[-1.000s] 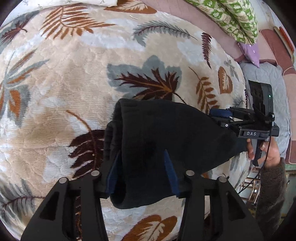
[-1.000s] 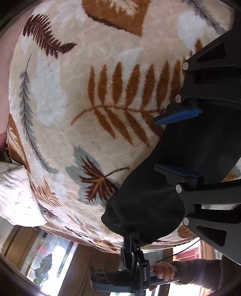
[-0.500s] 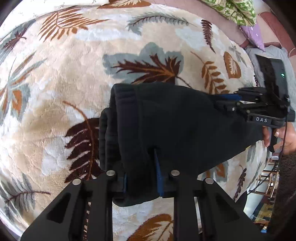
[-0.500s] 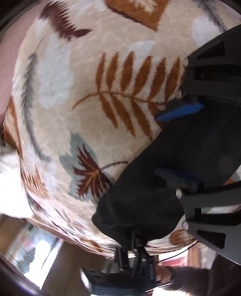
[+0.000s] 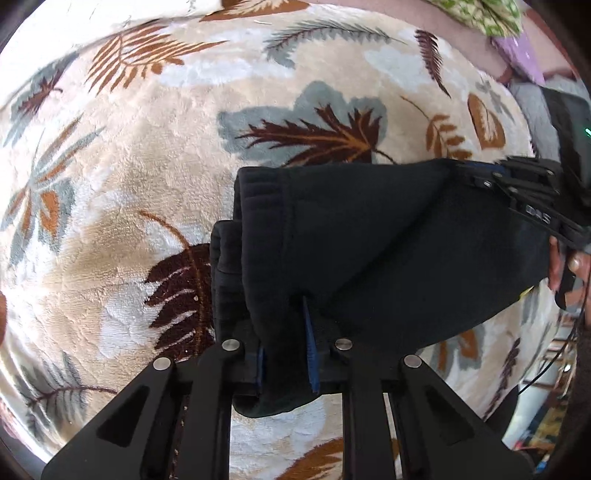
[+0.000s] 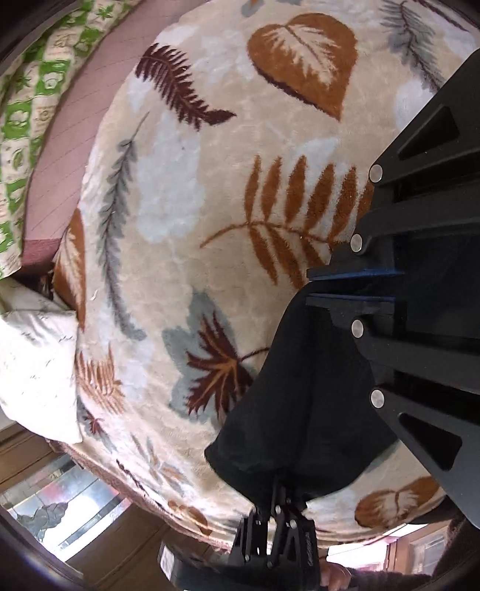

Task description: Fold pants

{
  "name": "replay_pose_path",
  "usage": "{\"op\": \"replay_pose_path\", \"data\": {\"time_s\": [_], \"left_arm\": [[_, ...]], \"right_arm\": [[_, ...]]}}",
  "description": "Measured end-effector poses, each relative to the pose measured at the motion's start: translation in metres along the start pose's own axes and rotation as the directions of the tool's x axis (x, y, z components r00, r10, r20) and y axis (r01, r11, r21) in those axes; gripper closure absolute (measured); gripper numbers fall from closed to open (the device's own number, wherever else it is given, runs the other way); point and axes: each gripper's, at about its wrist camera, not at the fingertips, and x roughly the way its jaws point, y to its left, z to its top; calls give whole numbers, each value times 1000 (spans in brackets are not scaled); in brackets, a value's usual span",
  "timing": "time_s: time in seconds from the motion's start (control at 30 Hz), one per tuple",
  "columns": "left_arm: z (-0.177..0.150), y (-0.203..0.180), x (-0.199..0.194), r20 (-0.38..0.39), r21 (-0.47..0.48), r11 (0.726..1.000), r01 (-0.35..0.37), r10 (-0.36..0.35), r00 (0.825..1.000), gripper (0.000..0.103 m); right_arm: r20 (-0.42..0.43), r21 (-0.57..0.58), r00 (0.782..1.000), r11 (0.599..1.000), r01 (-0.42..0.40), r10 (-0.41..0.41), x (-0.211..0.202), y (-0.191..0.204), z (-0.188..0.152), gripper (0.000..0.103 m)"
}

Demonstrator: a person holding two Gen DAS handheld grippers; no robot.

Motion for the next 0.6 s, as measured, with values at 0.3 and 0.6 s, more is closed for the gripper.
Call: {"op": "replay_pose_path", "data": {"time_s": [0.3,0.6], "left_arm": [[-18,38,-48,77,-140,990,34,-23,997,51],[-30,-2,-92,261,-156,961,-230,264,929,38]], "right_arm": [[139,104,989,993,-62,48,-37,-4,-15,79],[314,294,946,938,-182,85,-166,-27,-118,51]]}}
